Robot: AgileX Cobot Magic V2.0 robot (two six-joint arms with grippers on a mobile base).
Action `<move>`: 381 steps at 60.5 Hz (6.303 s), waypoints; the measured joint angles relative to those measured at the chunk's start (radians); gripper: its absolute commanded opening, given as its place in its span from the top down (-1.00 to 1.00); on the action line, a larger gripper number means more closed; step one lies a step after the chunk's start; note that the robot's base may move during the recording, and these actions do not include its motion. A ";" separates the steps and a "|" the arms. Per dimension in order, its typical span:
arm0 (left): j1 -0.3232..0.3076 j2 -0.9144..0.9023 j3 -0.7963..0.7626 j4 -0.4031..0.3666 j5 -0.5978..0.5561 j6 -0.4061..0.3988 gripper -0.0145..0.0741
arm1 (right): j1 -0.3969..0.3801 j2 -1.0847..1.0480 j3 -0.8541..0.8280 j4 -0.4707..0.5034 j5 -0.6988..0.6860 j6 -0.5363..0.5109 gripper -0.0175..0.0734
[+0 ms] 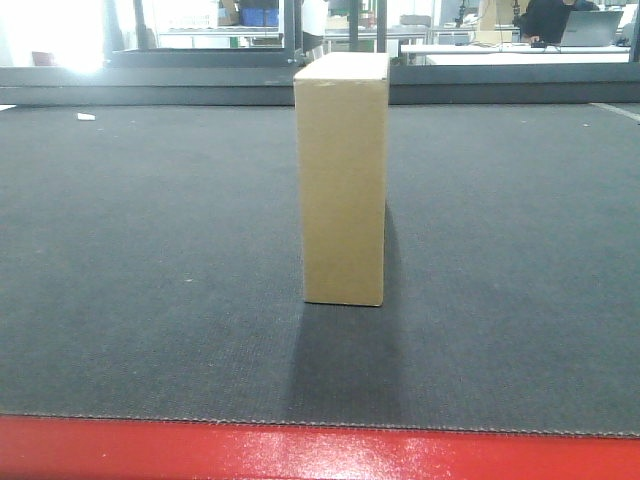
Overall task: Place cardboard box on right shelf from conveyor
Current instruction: 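Move the right gripper toward the tall tan cardboard box on the conveyor, then lower the open right gripper over the box top and close on it, then lift the box off the conveyor with the right gripper, then drive the base to the steel shelf rack holding the box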
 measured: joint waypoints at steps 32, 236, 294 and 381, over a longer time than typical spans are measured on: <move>0.000 0.000 0.000 0.000 0.000 0.000 0.94 | 0.260 0.695 -0.474 0.002 0.112 0.103 -0.76; 0.000 0.000 0.000 0.000 0.000 0.000 0.94 | 0.424 0.977 -0.819 -0.262 0.888 0.370 0.10; 0.000 0.000 0.000 0.000 0.000 0.000 0.94 | 0.422 0.222 -0.507 -0.216 0.831 0.268 0.10; 0.000 0.000 0.000 0.000 0.000 0.000 0.94 | 0.422 0.222 -0.507 -0.216 0.831 0.266 0.10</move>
